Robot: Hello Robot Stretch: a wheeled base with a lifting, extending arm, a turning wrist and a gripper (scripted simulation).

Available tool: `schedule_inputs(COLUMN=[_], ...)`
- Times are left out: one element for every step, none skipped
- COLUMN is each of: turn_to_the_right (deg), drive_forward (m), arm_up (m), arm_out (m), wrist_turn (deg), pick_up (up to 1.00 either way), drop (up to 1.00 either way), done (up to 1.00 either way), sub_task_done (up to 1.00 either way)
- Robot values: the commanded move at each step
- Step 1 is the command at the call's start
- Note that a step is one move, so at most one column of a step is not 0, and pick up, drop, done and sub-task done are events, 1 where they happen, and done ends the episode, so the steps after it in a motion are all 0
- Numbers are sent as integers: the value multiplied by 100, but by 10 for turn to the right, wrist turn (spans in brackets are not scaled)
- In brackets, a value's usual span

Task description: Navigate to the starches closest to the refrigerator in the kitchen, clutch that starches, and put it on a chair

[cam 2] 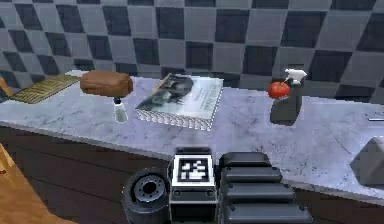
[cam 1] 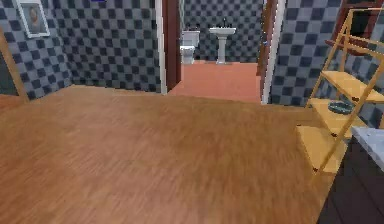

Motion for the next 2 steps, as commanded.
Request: schedule_inputs(turn_to_the_right=[-390, 0], drive_forward=[0, 100], arm_up=[0, 0], arm_out=[0, 0], wrist_turn=[0, 0], pick_up=[0, 0], drop=[0, 0], done=[0, 0], sub_task_done=[0, 0])
